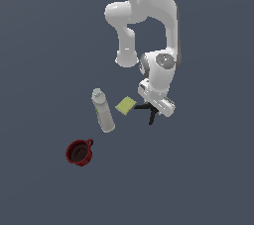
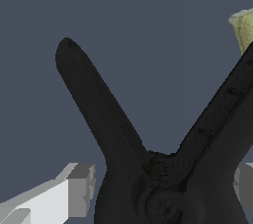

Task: Pick up a designated object from a clutter of objects.

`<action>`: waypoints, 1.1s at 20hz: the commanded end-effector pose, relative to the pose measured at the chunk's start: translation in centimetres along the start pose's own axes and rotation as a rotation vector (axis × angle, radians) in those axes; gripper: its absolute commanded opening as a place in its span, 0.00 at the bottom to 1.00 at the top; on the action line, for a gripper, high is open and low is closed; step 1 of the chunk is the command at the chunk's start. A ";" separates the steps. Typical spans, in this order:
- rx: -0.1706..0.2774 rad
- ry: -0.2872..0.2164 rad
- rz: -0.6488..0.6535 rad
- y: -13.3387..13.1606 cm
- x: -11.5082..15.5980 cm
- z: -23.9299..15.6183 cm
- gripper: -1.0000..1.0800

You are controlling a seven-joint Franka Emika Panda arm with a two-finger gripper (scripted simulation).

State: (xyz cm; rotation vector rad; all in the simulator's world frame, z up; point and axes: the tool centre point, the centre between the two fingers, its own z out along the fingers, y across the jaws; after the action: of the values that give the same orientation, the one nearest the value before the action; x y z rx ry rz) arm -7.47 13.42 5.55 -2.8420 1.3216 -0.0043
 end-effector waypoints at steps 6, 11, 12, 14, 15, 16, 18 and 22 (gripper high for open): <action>0.001 -0.002 0.001 3.2 2.1 -4.6 0.00; 0.000 -0.003 0.002 5.6 3.8 -8.1 0.00; 0.000 -0.003 0.002 6.1 4.1 -8.9 0.00; 0.000 -0.003 0.002 7.1 4.8 -10.3 0.00; -0.001 -0.002 0.002 7.7 5.2 -11.0 0.00; -0.001 -0.002 0.002 8.2 5.5 -11.8 0.00; -0.002 -0.001 0.003 9.2 6.3 -13.3 0.00; -0.004 0.000 0.003 11.4 7.8 -16.6 0.00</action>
State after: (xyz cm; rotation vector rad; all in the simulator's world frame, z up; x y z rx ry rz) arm -10.97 0.98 20.74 -2.8430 1.3274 0.0003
